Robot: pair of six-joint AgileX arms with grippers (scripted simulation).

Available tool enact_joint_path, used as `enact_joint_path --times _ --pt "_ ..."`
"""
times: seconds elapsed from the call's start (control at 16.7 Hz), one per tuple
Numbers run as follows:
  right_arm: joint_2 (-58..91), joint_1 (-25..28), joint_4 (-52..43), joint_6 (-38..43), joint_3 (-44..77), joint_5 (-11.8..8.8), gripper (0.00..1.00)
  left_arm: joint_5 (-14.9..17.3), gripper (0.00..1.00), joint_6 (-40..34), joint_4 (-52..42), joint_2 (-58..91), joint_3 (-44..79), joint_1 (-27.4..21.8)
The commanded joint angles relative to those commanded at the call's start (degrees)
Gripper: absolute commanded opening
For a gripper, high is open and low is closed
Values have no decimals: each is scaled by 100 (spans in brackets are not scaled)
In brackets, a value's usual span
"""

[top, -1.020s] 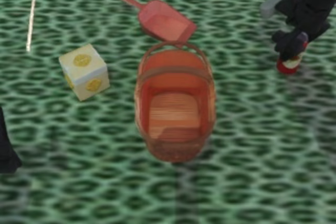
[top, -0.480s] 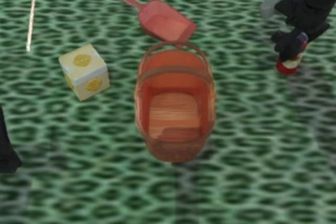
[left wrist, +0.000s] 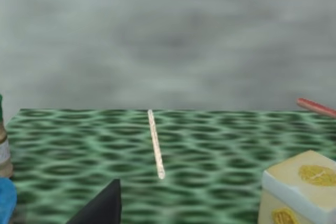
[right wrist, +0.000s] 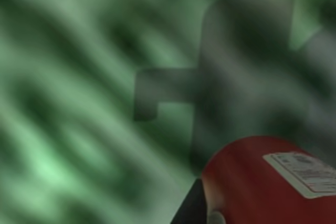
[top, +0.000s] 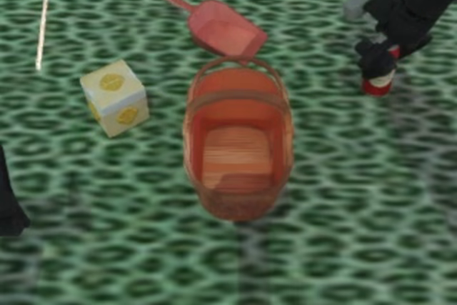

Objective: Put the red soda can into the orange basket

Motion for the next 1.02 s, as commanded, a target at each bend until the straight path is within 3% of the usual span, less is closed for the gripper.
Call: enact_joint_path --times 0.3,0.78,1.02 --pt "-461 217 2267 734 -1138 -1180 0 0 100 0 0 0 0 0" --pt "-1787 683 7170 2157 -3329 -3614 0 0 100 0 0 0 0 0" --pt "-2382 897 9217 2811 -4375 -4691 0 0 100 0 0 0 0 0"
